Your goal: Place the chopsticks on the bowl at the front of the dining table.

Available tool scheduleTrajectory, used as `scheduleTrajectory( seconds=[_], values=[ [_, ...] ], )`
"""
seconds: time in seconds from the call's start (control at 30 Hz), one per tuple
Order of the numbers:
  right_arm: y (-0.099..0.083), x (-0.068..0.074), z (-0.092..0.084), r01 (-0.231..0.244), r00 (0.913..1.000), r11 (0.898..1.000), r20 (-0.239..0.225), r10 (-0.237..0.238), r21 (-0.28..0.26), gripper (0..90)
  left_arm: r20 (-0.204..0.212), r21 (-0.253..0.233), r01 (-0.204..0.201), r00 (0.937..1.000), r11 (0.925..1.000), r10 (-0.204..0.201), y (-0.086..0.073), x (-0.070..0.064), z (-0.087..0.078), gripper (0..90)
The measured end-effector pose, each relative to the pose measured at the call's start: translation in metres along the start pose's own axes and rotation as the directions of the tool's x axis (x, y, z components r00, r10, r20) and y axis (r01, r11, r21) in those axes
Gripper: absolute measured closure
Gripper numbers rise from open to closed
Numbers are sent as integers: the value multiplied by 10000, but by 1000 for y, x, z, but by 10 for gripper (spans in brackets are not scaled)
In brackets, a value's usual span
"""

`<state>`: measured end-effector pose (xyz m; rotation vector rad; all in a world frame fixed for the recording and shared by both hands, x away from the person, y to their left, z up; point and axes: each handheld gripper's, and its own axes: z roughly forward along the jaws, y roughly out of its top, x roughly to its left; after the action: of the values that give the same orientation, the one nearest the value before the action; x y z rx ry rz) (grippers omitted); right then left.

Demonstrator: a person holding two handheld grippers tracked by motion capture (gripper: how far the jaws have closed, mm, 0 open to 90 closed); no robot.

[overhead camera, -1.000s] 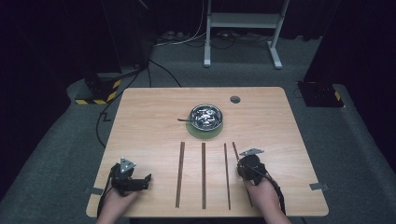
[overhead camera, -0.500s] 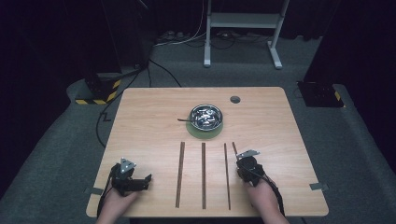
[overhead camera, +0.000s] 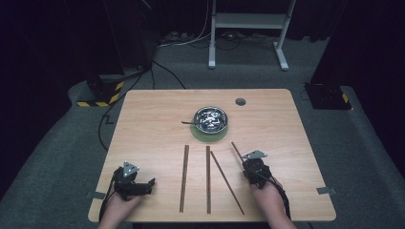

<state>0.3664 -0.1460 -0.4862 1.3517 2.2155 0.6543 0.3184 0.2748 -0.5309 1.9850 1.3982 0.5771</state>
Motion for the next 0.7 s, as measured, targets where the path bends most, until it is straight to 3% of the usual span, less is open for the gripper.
scheduleTrajectory(
  seconds=[0.3, 0.7],
  values=[
    [-9, 1, 12, -200, 9998, 9997, 7, 200, 165, 845, 1, 2, -3, 10000, 10000, 3, 0, 0, 0, 2],
    [9, -4, -10, -255, 9996, 9976, -92, 249, -645, 846, 1, 0, -5, 10000, 10000, 5, 0, 0, 0, 2]
  ],
)
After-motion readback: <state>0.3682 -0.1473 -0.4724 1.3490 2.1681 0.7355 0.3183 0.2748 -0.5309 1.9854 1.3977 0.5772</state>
